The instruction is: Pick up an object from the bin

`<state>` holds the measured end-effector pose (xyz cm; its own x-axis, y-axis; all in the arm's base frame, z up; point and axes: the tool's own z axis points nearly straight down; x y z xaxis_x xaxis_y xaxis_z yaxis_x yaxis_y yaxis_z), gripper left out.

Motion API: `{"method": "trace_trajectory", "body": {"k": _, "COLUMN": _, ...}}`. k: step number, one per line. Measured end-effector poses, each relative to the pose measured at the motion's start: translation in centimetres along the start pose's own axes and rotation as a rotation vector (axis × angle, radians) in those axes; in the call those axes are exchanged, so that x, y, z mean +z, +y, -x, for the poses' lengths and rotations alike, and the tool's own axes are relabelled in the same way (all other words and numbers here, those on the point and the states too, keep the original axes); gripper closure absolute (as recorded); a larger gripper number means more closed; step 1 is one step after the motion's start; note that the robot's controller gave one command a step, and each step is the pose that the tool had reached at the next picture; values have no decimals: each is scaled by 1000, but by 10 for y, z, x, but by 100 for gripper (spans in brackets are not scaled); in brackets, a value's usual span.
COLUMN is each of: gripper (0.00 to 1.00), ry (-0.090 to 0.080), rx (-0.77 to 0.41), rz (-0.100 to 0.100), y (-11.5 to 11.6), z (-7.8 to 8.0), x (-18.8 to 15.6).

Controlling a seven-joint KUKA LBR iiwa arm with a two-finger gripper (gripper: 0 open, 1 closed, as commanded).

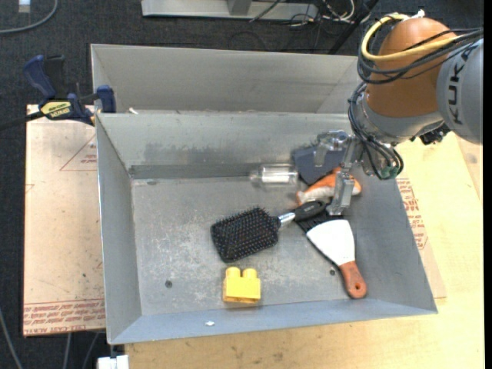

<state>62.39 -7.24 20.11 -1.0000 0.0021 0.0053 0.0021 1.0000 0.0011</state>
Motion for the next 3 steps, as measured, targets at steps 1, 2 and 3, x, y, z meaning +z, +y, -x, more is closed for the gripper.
{"method": "trace_trajectory", "body": {"k": 1, "gripper": 0, "ry": -7, "rx": -1, "rz": -1, "y": 0, "z": 1, "x": -5}}
{"method": "trace_trajectory", "body": {"k": 2, "gripper": 0, "ry": -17, "rx": 30, "rz": -1, "y": -1, "z": 0, "x": 26}}
{"method": "trace_trajectory", "body": {"k": 3, "gripper": 0, "ry": -11, "rx": 84, "rz": 1, "y": -8, "z": -1, "x": 81}}
